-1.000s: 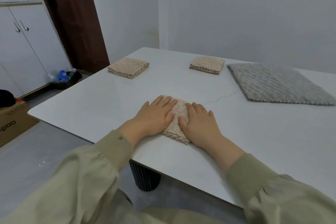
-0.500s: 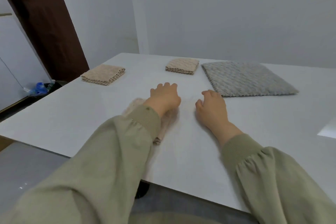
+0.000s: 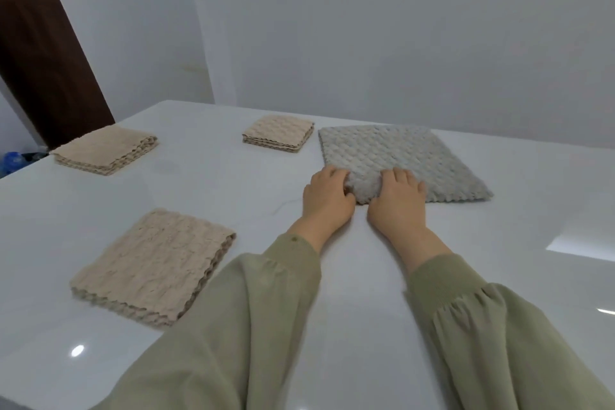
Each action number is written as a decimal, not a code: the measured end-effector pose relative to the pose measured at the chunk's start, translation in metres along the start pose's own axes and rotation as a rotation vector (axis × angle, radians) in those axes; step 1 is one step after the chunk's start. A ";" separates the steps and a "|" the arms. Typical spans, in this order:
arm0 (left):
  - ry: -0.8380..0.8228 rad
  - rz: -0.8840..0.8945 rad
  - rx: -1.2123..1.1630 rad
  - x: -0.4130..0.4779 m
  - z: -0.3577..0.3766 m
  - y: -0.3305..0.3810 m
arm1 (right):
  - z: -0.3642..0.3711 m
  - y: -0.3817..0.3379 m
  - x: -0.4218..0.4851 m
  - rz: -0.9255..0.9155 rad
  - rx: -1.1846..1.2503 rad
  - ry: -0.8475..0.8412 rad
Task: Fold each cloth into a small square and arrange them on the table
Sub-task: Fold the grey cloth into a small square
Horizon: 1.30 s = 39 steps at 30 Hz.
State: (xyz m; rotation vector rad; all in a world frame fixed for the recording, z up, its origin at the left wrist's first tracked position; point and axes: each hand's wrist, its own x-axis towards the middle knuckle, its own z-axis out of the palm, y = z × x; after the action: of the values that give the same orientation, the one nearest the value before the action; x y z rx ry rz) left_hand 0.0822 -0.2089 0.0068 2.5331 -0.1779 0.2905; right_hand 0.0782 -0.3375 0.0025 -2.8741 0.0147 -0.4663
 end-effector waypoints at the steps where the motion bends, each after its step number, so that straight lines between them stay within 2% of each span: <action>1: 0.013 0.035 -0.024 0.005 0.003 0.001 | -0.001 0.010 0.004 0.001 -0.011 -0.012; 5: 0.043 0.150 0.022 0.018 0.019 0.012 | -0.008 0.041 0.011 -0.034 0.027 -0.092; 9: 0.048 0.207 0.010 0.030 0.027 0.021 | -0.014 0.065 0.017 -0.183 0.080 -0.102; 12: 0.057 0.207 0.026 0.031 0.030 0.028 | -0.017 0.076 0.020 -0.250 0.159 -0.076; 16: -0.075 0.192 0.219 0.016 0.032 0.037 | -0.013 0.084 0.020 -0.262 0.239 -0.017; 18: -0.070 0.188 0.258 0.009 0.031 0.037 | -0.008 0.085 0.019 -0.271 0.233 0.017; 21: 0.047 0.195 0.208 0.003 0.031 0.028 | -0.008 0.083 0.017 -0.263 0.294 0.104; 26: 0.357 0.245 -0.011 -0.001 0.025 0.027 | -0.026 0.083 0.009 -0.279 0.527 0.442; 28: 0.436 0.228 -0.074 -0.002 0.022 0.029 | -0.029 0.084 0.009 -0.266 0.547 0.505; 29: 0.435 0.200 -0.126 -0.003 0.021 0.030 | -0.029 0.084 0.010 -0.269 0.530 0.465; 32: 0.364 0.104 -0.368 -0.006 0.020 0.029 | -0.019 0.081 0.013 -0.290 0.433 0.161; 33: 0.324 0.084 -0.450 -0.008 0.019 0.031 | -0.017 0.079 0.013 -0.302 0.437 0.120; 35: 0.252 0.068 -0.557 -0.011 0.017 0.034 | -0.022 0.074 0.011 -0.299 0.560 0.231; 39: 0.198 0.013 -0.634 -0.014 0.013 0.035 | -0.055 0.067 0.004 -0.214 1.019 0.664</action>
State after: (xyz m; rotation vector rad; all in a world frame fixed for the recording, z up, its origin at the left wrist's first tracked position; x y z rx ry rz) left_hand 0.0640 -0.2441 0.0108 1.8661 -0.1758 0.4134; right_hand 0.0665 -0.4157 0.0395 -1.6501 -0.3190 -1.0651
